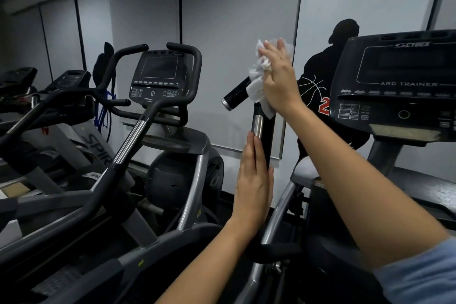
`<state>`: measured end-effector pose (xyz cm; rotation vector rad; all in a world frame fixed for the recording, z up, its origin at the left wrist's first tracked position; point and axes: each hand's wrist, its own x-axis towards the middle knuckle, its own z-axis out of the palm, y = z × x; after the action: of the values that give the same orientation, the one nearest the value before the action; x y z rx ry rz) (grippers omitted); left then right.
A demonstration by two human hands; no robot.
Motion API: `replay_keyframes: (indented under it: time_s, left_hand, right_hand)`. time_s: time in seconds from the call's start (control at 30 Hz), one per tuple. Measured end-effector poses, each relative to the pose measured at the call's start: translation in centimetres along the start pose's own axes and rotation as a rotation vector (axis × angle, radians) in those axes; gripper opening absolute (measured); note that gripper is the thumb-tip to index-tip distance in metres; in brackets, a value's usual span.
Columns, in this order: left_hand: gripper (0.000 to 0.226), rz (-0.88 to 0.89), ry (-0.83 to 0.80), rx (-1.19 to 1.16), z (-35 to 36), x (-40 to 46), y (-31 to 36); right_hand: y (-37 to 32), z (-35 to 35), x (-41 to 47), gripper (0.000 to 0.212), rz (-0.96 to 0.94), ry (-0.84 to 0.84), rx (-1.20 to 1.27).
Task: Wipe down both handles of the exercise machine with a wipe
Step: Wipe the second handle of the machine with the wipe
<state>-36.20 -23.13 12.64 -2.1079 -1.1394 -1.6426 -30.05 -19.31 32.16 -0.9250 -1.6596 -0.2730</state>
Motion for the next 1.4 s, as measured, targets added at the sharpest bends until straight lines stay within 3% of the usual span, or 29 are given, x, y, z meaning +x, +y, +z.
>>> replay_keyframes:
  time_s: [0.1, 0.23, 0.4, 0.57, 0.67, 0.73, 0.83, 0.93, 1.03, 1.13, 1.23, 1.3, 1.4]
  left_hand:
    - [0.063, 0.012, -0.033, -0.043, -0.3, 0.1, 0.0]
    - [0.059, -0.033, -0.042, -0.195, -2.2, 0.4, 0.4]
    - [0.044, -0.267, 0.142, -0.470, -5.9, 5.5, 3.2]
    - [0.041, -0.271, 0.017, -0.954, -8.4, 10.3, 4.7]
    - [0.029, -0.364, 0.090, -1.147, -8.7, 10.7, 4.7]
    - [0.022, -0.474, 0.215, -1.115, -8.8, 10.9, 3.9]
    - [0.022, -0.643, 0.442, -0.950, -9.6, 12.3, 2.1]
    - [0.021, -0.578, 0.548, -0.773, -10.3, 13.9, 0.9]
    - [0.023, -0.432, 0.472, -0.571, -10.0, 15.3, 1.0]
    - [0.026, -0.253, 0.311, -0.504, -9.3, 16.3, 2.4]
    - [0.027, -0.001, 0.104, -0.365, -8.0, 16.2, 3.5]
    - [0.022, 0.129, 0.073, -0.169, -7.3, 16.3, 3.4]
    - [0.024, 0.125, 0.062, -0.016, -7.2, 17.9, 3.3]
  right_hand:
    - [0.6, -0.7, 2.6, 0.047, 0.195, -0.018, 0.150]
    - [2.2, -3.5, 4.2, 0.036, 0.452, 0.195, 0.212]
    - [0.1, -5.2, 1.2, 0.019, 0.362, 0.330, 0.455]
    - [-4.8, -4.1, -2.8, 0.009, 0.246, 0.043, 0.593]
    - [-5.2, -4.2, -3.7, 0.011, 0.277, 0.004, 0.648]
    - [-4.5, -4.0, -4.3, 0.026, 0.330, 0.017, 0.664]
    - [-2.5, -2.7, -6.0, 0.062, 0.469, 0.118, 0.487]
    - [-1.2, -1.1, -7.5, 0.077, 0.666, 0.001, 0.437]
    - [-0.8, 0.0, -8.1, 0.052, 0.679, -0.138, 0.608]
    - [0.1, 1.3, -8.2, 0.032, 0.637, -0.078, 0.640]
    - [0.5, 2.4, -8.3, 0.027, 0.535, 0.044, 0.558]
    - [0.5, 2.8, -8.4, 0.028, 0.510, 0.084, 0.586]
    - [0.9, 3.2, -8.5, 0.023, 0.529, 0.088, 0.610]
